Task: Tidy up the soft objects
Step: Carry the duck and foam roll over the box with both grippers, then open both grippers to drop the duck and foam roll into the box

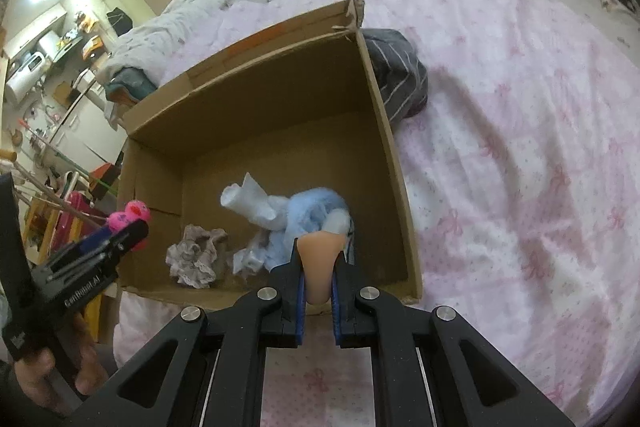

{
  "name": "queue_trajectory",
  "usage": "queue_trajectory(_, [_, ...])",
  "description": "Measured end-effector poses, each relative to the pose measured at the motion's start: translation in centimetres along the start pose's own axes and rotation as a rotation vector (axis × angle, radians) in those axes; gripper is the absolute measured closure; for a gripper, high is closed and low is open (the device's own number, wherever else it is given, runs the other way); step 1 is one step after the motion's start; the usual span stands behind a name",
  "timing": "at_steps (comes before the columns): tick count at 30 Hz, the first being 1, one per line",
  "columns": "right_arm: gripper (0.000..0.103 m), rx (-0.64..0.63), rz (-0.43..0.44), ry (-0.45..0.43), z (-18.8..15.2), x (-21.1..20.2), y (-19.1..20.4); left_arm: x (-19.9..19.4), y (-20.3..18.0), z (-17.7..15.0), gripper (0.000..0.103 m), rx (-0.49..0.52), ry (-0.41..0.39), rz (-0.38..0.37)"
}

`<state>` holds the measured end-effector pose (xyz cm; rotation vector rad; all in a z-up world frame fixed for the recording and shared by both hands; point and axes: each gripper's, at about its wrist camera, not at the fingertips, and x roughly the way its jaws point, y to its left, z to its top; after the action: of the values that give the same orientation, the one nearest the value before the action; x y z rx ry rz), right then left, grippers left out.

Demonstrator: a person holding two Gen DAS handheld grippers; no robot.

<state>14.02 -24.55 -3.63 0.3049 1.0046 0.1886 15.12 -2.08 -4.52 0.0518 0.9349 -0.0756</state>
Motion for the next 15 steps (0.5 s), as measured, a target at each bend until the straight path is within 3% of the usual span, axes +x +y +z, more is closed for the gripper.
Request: queue_trajectory(15, [0.091, -0.024, -0.04, 0.068, -0.8, 1.5, 0.5, -0.2, -0.6, -0.3, 0.06, 0.009, 0.007, -0.01])
